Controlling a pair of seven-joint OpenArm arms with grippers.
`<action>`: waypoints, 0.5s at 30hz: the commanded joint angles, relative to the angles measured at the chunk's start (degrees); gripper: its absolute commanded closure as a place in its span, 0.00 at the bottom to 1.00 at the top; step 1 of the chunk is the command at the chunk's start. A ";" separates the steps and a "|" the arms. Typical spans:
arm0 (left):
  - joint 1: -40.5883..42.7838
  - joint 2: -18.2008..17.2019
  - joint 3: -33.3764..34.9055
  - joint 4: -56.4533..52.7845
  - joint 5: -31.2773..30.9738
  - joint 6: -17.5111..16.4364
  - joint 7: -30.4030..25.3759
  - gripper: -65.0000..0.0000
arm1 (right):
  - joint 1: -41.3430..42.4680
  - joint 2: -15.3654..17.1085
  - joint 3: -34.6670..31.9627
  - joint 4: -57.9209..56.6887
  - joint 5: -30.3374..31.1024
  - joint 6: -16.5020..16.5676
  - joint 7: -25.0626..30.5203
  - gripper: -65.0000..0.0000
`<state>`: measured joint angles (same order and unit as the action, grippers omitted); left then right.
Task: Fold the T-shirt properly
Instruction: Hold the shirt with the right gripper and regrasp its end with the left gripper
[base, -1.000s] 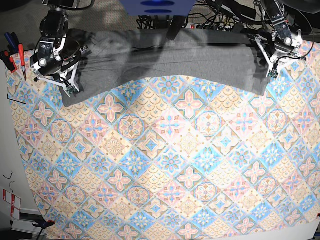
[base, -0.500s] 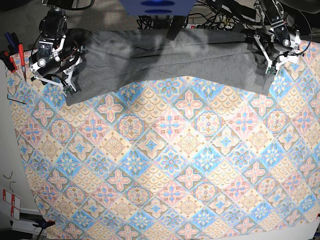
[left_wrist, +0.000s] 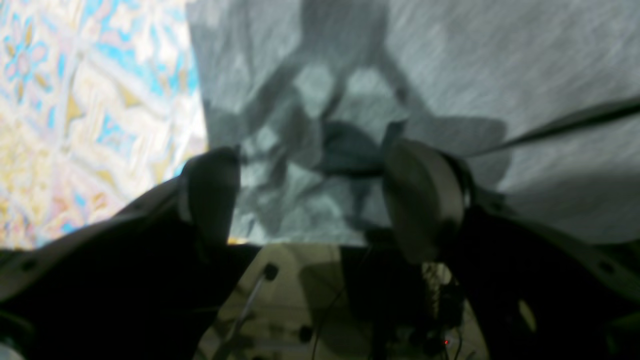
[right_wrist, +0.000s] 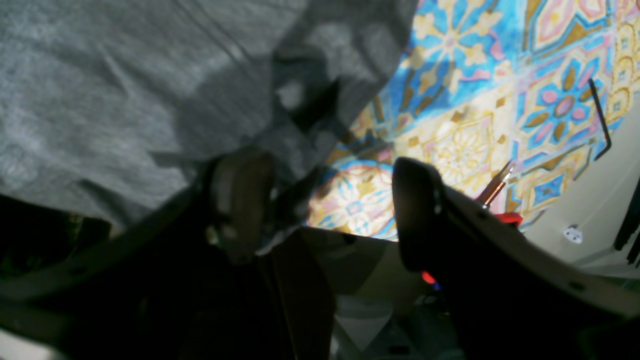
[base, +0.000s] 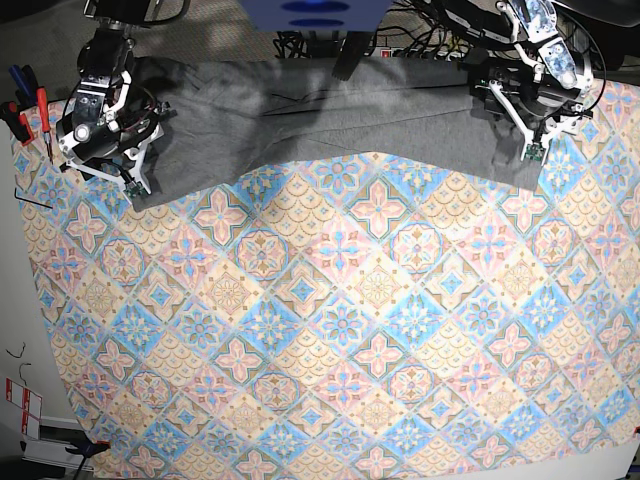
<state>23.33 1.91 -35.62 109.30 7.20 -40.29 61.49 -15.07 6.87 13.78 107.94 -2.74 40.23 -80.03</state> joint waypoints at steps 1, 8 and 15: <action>0.01 -0.46 -0.30 1.17 -1.18 0.29 -0.62 0.26 | 1.05 0.55 0.24 1.03 -0.11 -0.23 0.03 0.38; -1.31 -2.04 -8.56 2.66 -17.09 0.29 -0.70 0.26 | 1.31 0.55 0.24 1.03 -0.11 -0.23 0.03 0.38; -2.37 -9.08 -11.02 -1.30 -20.70 0.29 -0.62 0.26 | 1.22 0.55 0.24 1.03 -0.11 -0.23 0.03 0.38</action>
<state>20.78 -6.44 -46.28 107.13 -13.04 -40.32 61.47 -14.28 6.87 13.78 107.96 -2.72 40.23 -80.20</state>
